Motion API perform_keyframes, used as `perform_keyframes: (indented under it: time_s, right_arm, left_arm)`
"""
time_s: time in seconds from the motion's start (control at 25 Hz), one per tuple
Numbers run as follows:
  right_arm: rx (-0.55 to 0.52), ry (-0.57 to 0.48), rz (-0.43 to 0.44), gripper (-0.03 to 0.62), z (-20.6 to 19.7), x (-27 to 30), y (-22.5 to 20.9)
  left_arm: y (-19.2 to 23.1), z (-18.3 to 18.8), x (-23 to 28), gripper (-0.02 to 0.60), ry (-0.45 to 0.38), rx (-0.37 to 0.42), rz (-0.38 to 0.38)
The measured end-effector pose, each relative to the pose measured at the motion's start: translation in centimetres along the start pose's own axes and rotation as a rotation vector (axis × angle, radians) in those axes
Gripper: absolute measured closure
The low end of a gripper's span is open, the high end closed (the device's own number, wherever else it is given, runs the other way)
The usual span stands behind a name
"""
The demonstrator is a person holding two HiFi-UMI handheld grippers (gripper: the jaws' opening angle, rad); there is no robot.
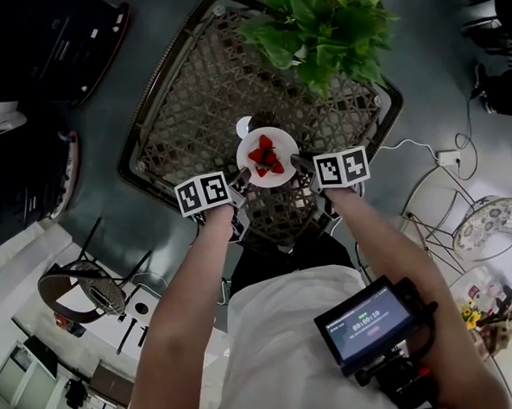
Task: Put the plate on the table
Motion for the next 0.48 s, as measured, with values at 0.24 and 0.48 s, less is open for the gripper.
perform_keyframes:
  time_s: [0.24,0.48]
  right_arm:
    - [-0.009,0.024,-0.027,0.559,-0.1,-0.1,-0.1]
    - [0.009,0.001,-0.005,0.557,0.6,0.5,-0.1]
  left_arm:
    - [-0.2,-0.1,0.0,0.551,0.013,-0.028,0.051]
    - [0.3,0.9,-0.3,0.551,-0.003,-0.058,0.054]
Point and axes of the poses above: the fingertips, and each gripper's own axes: x forward along the fingers, y to its left, z out of its top, the point moved 1 cm from there along -x, backward along the fingers, and after that the axes turned 3 degrees about -x, right-handed, at the moved point
